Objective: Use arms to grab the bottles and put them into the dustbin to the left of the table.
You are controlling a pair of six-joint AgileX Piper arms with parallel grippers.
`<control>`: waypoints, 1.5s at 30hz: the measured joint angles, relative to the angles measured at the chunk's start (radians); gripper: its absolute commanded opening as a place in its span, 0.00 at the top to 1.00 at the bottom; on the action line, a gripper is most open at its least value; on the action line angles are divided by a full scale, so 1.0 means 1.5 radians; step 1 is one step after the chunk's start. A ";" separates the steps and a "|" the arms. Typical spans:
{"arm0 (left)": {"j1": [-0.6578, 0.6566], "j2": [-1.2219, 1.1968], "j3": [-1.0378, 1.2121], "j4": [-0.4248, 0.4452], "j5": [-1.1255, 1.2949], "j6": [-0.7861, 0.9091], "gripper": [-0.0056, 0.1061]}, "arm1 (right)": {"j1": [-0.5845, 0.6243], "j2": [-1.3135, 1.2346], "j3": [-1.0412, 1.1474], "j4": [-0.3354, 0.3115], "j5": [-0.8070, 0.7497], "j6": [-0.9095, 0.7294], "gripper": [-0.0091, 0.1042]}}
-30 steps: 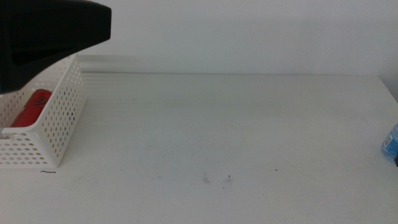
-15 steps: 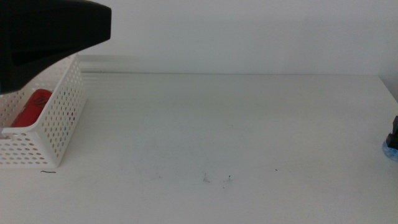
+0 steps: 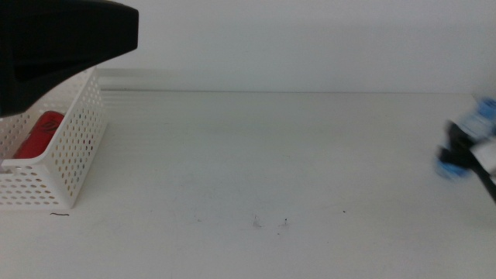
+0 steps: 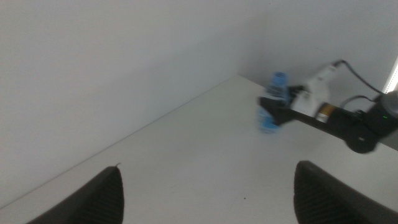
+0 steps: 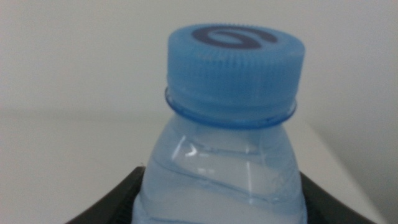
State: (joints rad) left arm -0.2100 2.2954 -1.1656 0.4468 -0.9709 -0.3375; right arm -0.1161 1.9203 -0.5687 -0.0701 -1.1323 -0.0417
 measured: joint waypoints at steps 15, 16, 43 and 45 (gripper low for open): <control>0.000 0.000 0.000 0.000 0.000 0.000 0.11 | 0.351 0.125 -0.529 -0.244 0.337 0.183 0.94; 0.000 0.000 0.000 0.000 0.000 0.000 0.11 | 0.361 0.141 -0.544 -0.254 0.344 0.193 0.94; 0.000 0.000 0.000 0.000 0.000 0.000 0.11 | 0.382 0.029 -0.315 -0.318 0.416 0.284 0.14; 0.000 0.000 0.000 0.000 0.000 0.000 0.11 | 0.374 -0.062 -0.231 -0.318 0.443 0.319 0.15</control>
State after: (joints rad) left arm -0.2100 2.2954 -1.1656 0.4468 -0.9709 -0.3375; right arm 0.4446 1.8269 -0.9157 -0.5473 -0.4672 0.4371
